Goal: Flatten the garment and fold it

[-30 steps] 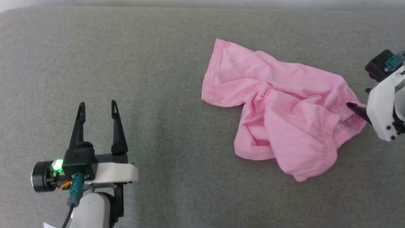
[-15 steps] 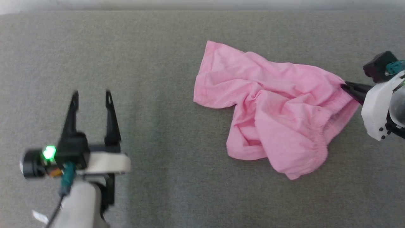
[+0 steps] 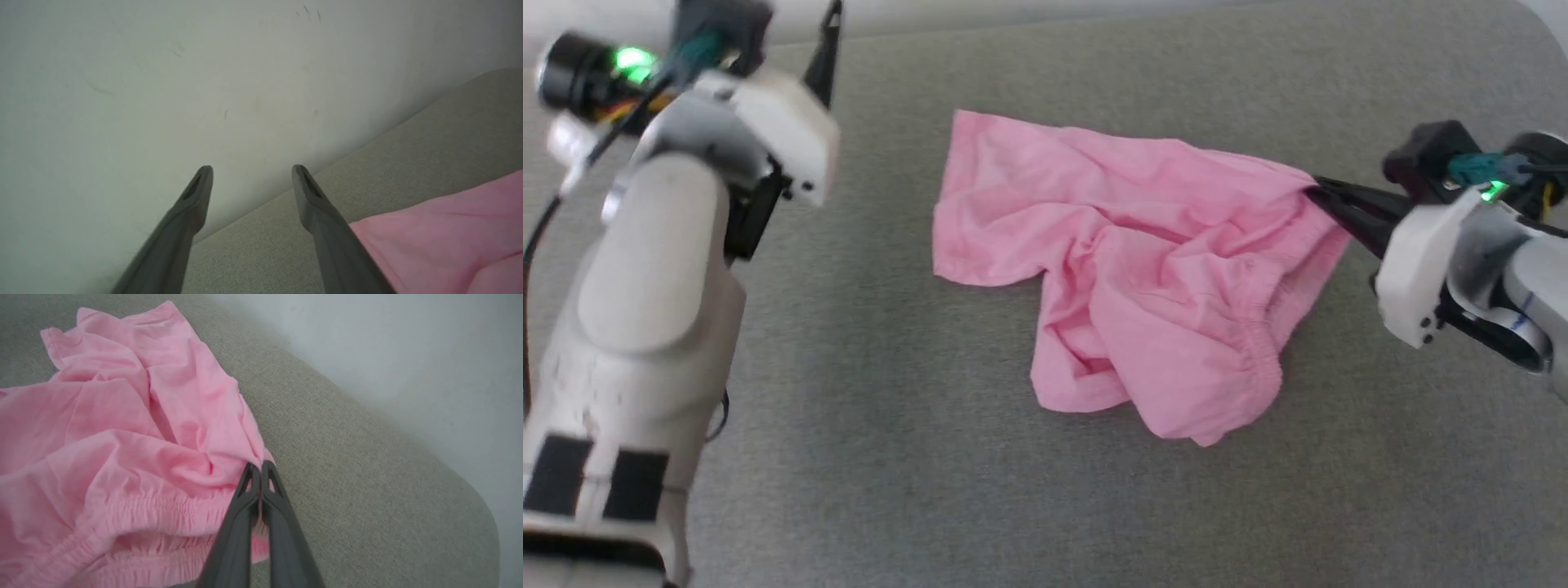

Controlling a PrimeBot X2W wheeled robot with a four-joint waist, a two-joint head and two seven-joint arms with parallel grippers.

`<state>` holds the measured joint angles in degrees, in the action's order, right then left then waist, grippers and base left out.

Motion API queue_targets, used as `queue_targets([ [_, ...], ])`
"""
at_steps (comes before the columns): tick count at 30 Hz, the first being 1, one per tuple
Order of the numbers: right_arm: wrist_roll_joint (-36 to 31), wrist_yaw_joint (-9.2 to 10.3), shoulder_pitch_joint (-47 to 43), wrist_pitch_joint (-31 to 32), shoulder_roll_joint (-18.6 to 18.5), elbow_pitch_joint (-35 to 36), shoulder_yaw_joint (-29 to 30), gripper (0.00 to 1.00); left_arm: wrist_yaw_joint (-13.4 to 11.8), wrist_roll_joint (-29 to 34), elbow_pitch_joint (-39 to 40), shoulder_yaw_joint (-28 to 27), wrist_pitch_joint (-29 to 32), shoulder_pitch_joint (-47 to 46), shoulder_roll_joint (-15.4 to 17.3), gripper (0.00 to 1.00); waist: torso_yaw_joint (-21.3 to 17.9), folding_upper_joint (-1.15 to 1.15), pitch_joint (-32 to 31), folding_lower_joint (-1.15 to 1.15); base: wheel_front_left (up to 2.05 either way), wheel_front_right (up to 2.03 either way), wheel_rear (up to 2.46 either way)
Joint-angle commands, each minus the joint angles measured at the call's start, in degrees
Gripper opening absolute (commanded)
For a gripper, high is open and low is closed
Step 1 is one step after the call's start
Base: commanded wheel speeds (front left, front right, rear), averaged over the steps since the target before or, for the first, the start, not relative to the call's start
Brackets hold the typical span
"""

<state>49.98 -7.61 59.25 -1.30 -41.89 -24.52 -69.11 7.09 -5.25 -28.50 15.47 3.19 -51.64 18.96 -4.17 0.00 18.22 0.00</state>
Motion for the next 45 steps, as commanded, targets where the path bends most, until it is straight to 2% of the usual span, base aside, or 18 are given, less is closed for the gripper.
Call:
queue_targets([
  [1, -0.6, 0.12, 1.0, -0.7, 0.9, 0.2, 0.1, 0.00, 0.3, -2.4, -1.4, 3.5, 2.6, -1.9, 0.6, 1.00, -2.8, 0.00, 2.7, 0.00, 0.00, 0.00, 0.00],
  [7, -2.3, 0.12, 3.1, -2.3, 3.4, 0.3, -0.1, 0.00, 0.4, -20.2, -5.0, 23.1, 22.6, -14.1, 5.9, 1.00, -5.5, 0.00, 6.2, 0.00, 0.00, 0.00, 0.00],
  [11, -3.0, 0.12, 4.6, -3.1, 4.8, -0.1, -0.3, 0.00, 0.4, -28.6, -4.5, 32.8, 33.2, -20.7, 8.8, 1.00, -7.0, 0.00, 8.5, 0.00, 0.00, 0.00, 0.00],
  [14, -3.5, 0.12, 5.7, -3.5, 6.0, -0.6, -0.6, 0.00, 0.4, -34.1, -4.5, 38.0, 40.2, -24.6, 10.0, 1.00, -8.4, 0.00, 10.2, 0.00, 0.00, 0.00, 0.00],
  [16, -3.6, 0.12, 6.4, -3.3, 6.7, -1.1, -0.9, 0.00, 0.4, -37.9, -5.1, 39.4, 43.6, -26.5, 10.2, 1.00, -9.3, 0.00, 11.3, 0.00, 0.00, 0.00, 0.00],
  [19, -3.8, 0.12, 7.4, -3.8, 8.0, -1.5, -1.3, 0.00, 0.4, -40.2, -5.1, 44.1, 48.2, -28.9, 11.6, 1.00, -10.9, 0.00, 12.7, 0.00, 0.00, 0.00, 0.00],
  [24, -3.9, 0.12, 8.6, -4.7, 9.2, -2.2, -2.0, 0.00, 0.4, -43.5, -5.2, 49.7, 51.7, -30.8, 13.1, 1.00, -12.2, 0.00, 14.2, 0.00, 0.00, 0.00, 0.00],
  [28, -4.0, 0.12, 9.4, -4.9, 9.7, -2.5, -2.5, 0.00, 0.4, -45.2, -5.1, 53.4, 51.8, -31.2, 13.9, 1.00, -12.5, 0.00, 15.0, 0.00, 0.00, 0.00, 0.00],
  [29, -3.9, 0.12, 9.5, -4.9, 9.8, -2.5, -2.6, 0.00, 0.4, -45.8, -5.0, 54.2, 52.1, -31.0, 14.1, 0.75, -12.4, 0.00, 15.0, 0.00, 0.00, 0.00, 0.00],
  [30, -3.9, 0.12, 9.6, -5.0, 9.7, -2.5, -2.8, 0.00, 0.4, -46.4, -4.7, 54.9, 52.3, -30.9, 14.3, 0.00, -12.3, 0.00, 15.0, 0.00, 0.00, 0.00, 0.00],
  [34, -4.0, 0.12, 9.9, -5.2, 9.2, -2.7, -3.2, 0.00, 0.4, -47.5, -4.0, 56.4, 50.3, -31.0, 15.0, 0.00, -11.3, 0.00, 13.9, 0.00, 0.00, 0.00, 0.00],
  [36, -3.4, 0.12, 9.7, -5.7, 8.8, -2.6, -3.3, 0.00, 0.4, -47.5, -3.5, 56.7, 47.3, -31.3, 15.2, 0.00, -10.4, 0.00, 12.7, 0.00, 0.00, 0.00, 0.00],
  [40, -2.7, 0.12, 10.5, -8.0, 7.0, -2.8, -2.4, 0.00, 0.4, -48.2, -4.1, 55.1, 35.6, -31.7, 15.3, 0.00, -8.3, 0.00, 9.3, 0.00, 0.00, 0.00, 0.00],
  [45, -2.9, 0.12, 11.3, -11.4, 4.6, -3.0, 0.5, 0.00, 0.4, -47.9, -4.3, 55.3, 23.8, -31.4, 16.0, 0.00, -4.7, 0.00, 3.6, 0.00, 0.00, 0.00, 0.00],
])
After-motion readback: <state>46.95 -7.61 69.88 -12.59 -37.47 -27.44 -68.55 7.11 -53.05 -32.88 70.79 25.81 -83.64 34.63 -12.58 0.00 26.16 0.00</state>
